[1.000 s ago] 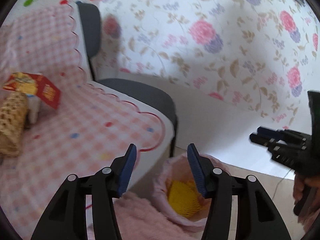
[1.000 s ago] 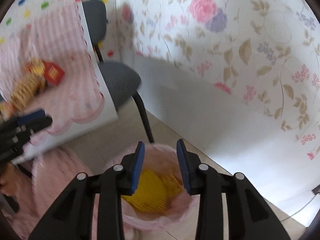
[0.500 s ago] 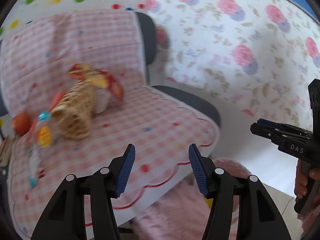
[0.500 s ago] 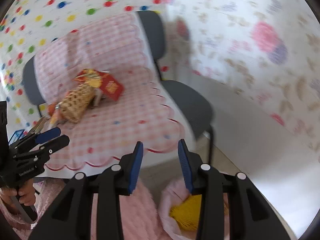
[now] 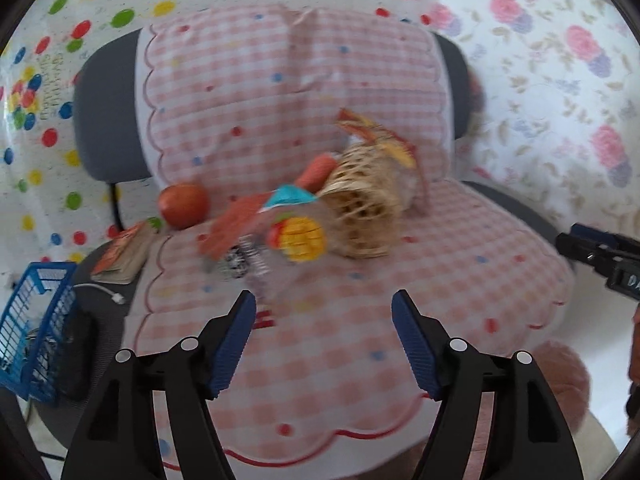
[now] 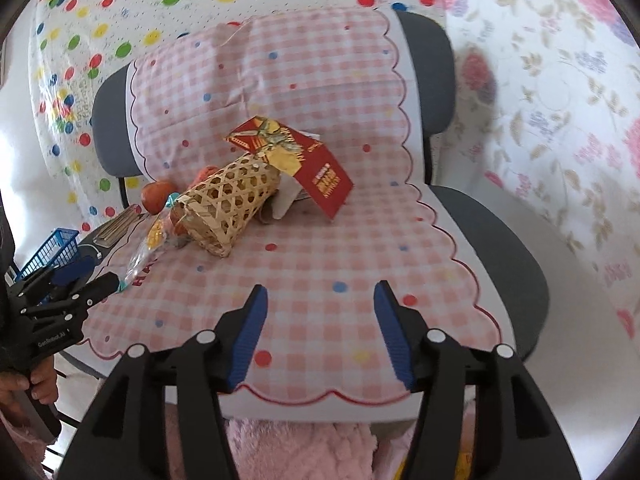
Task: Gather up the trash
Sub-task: 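Move the left gripper to the clear plastic bottle and grasp it, then grasp the white paper sheet with the right gripper while the left holds the bottle, then carry bottle and paper over the bin and open both grippers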
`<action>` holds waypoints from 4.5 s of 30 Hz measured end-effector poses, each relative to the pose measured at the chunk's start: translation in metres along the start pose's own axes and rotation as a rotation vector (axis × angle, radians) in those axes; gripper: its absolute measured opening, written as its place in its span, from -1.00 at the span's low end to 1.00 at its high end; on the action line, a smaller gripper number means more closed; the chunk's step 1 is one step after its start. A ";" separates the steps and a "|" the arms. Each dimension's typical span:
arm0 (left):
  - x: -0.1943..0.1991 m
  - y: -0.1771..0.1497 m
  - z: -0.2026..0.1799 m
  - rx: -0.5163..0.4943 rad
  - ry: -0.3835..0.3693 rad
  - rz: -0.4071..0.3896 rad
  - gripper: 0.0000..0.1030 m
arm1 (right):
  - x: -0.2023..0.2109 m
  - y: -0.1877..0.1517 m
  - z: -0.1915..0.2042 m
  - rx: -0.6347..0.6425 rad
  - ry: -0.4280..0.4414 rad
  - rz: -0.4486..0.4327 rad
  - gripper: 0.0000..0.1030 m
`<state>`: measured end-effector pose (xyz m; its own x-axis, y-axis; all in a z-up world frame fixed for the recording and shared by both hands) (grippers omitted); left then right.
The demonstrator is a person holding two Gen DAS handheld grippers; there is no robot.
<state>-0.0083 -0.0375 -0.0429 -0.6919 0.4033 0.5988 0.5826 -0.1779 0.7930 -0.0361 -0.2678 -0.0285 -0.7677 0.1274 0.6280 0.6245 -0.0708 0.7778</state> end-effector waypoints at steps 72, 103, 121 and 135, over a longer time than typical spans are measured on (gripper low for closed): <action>-0.028 0.068 0.067 0.149 -0.008 -0.075 -0.81 | -0.133 0.119 0.055 0.242 -0.194 -0.175 -0.97; -0.006 0.006 -0.112 -0.116 -0.414 -0.035 -0.80 | 0.033 -0.021 -0.040 -0.032 -0.175 -0.045 -0.97; -0.027 -0.039 -0.247 -0.351 -0.716 0.056 -0.80 | 0.092 -0.111 -0.131 -0.162 -0.461 0.047 -0.97; -0.068 -0.070 -0.320 -0.442 -0.783 0.180 -0.93 | 0.078 -0.168 -0.184 -0.263 -0.561 0.142 -0.97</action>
<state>-0.1384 -0.3401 -0.1038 -0.0262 0.8004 0.5988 0.3259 -0.5595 0.7621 -0.2267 -0.4278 -0.1055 -0.4431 0.5930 0.6724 0.6042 -0.3565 0.7126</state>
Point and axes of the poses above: each gripper's, at about its wrist camera, not at the fingertips, and x roughly against the way its jaws point, z to its left, y to its top, the point moved 4 cm from there along -x, roughly the way its jaws point, and after that the axes turned 10 degrees about -y, right-handed, at the moved point
